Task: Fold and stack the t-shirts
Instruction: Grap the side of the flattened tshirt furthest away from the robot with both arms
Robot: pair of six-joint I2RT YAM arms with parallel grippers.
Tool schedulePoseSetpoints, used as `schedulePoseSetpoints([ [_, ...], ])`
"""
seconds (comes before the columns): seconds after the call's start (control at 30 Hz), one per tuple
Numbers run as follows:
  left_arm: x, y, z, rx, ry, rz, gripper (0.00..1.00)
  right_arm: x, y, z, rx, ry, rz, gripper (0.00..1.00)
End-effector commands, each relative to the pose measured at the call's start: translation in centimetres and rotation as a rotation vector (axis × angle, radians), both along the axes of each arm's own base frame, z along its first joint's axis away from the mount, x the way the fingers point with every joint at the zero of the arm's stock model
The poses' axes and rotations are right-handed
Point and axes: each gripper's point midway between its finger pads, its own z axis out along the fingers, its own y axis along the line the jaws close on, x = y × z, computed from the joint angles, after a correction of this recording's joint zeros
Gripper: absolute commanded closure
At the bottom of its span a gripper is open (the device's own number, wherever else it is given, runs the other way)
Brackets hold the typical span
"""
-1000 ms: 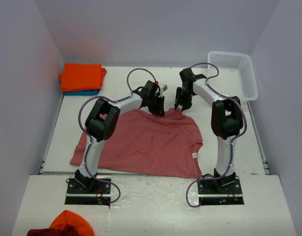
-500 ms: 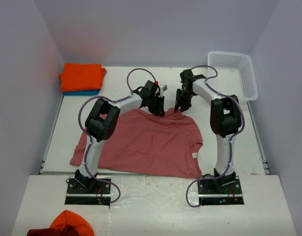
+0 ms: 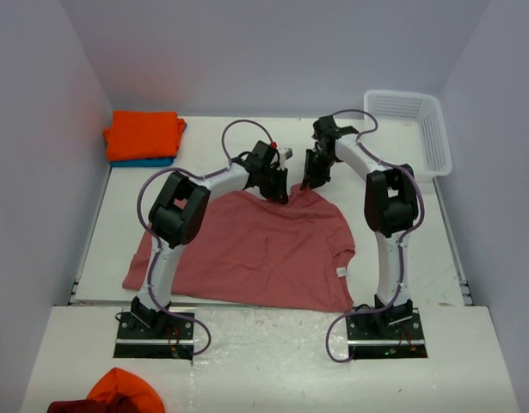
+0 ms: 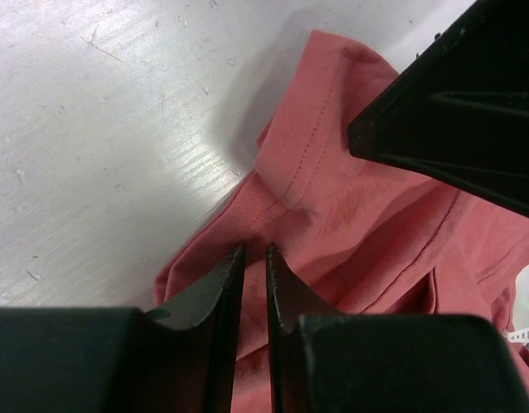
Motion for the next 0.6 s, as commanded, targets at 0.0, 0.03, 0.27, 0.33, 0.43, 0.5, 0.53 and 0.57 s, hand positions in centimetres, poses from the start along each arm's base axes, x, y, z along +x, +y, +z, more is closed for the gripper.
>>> schedulePoseSetpoints([
  [0.0, -1.6, 1.9, -2.5, 0.072, 0.078, 0.013, 0.82, 1.7, 0.9, 2.0, 0.056, -0.063, 0.02, 0.74],
  [0.03, -1.6, 1.8, -2.5, 0.069, 0.079, 0.011, 0.82, 1.7, 1.0, 2.0, 0.062, -0.065, 0.023, 0.75],
  [0.27, -1.7, 1.9, -2.6, 0.072, 0.08, 0.009, 0.82, 2.5, 1.1, 2.7, 0.068, -0.086, 0.016, 0.97],
  [0.33, -1.7, 1.8, -2.8, 0.072, 0.082, 0.009, 0.82, 2.7, 0.9, 2.8, 0.064, -0.093, 0.015, 1.0],
  [0.43, -1.6, 1.8, -2.9, 0.072, 0.083, 0.013, 0.82, 2.6, 0.4, 2.7, 0.044, -0.093, 0.009, 1.0],
  [0.5, -1.6, 1.8, -3.1, 0.072, 0.086, 0.015, 0.82, 2.3, 0.4, 3.1, 0.04, -0.097, 0.016, 1.0],
  [0.53, -1.6, 1.8, -3.0, 0.07, 0.084, 0.015, 0.82, 1.9, 0.2, 2.8, 0.034, -0.085, 0.018, 1.0],
  [0.57, -1.5, 1.7, -3.0, 0.067, 0.084, 0.017, 0.82, 1.7, 0.0, 2.9, 0.03, -0.093, 0.022, 1.0],
])
